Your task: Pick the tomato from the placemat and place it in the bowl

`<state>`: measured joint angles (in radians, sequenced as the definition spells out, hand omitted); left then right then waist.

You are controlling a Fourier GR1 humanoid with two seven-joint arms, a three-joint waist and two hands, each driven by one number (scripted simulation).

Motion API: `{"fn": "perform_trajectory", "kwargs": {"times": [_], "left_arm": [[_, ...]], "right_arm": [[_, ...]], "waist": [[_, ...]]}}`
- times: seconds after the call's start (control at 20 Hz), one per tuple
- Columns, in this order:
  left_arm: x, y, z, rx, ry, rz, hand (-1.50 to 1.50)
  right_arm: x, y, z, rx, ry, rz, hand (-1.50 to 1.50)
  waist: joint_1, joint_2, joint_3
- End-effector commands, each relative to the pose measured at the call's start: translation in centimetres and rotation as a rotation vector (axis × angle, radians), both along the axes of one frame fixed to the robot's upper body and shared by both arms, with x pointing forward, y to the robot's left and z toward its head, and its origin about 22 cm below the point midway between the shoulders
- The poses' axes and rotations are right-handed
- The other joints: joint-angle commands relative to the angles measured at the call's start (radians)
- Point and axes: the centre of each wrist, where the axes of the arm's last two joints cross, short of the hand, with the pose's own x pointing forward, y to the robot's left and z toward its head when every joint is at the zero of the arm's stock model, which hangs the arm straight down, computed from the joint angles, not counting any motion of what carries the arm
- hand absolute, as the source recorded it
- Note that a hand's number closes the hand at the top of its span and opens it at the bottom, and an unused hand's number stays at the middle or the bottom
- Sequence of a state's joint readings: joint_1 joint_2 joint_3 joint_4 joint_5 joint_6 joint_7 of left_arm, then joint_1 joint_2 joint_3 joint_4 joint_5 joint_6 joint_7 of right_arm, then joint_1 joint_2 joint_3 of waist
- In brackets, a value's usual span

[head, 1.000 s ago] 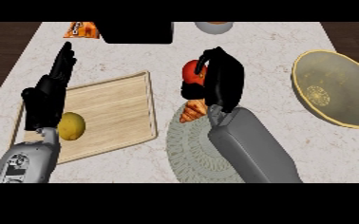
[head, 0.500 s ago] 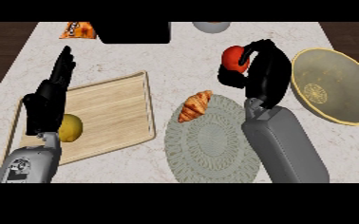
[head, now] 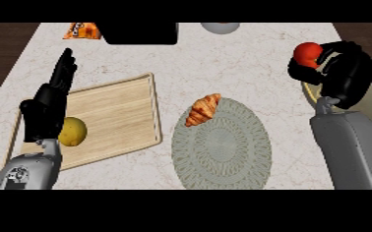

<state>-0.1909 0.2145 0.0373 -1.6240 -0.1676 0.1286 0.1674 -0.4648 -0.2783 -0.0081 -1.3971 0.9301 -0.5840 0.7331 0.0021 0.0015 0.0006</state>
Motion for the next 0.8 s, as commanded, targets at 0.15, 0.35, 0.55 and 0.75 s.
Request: {"fn": "perform_trajectory", "kwargs": {"times": [0.15,0.35,0.55,0.75], "left_arm": [[1.1,0.2,0.1,-0.003,0.009,-0.009,0.00],[0.6,-1.0,0.9,0.004,-0.005,-0.012,0.00],[0.8,0.4,-0.3,0.009,-0.013,-0.028,0.00],[0.5,1.1,0.8,0.006,-0.026,-0.052,0.00]], "right_arm": [[0.5,-8.9,-2.4,-0.151,0.061,-0.123,1.50],[0.0,-14.0,-2.8,-0.235,0.146,-0.214,1.50],[0.9,-15.3,-6.7,-0.238,0.163,-0.247,1.50],[1.1,-17.7,-6.2,-0.070,0.150,-0.280,1.50]], "waist": [[0.002,0.003,0.000],[0.010,0.004,0.001],[0.023,0.009,0.001],[0.037,0.012,0.003]]}}
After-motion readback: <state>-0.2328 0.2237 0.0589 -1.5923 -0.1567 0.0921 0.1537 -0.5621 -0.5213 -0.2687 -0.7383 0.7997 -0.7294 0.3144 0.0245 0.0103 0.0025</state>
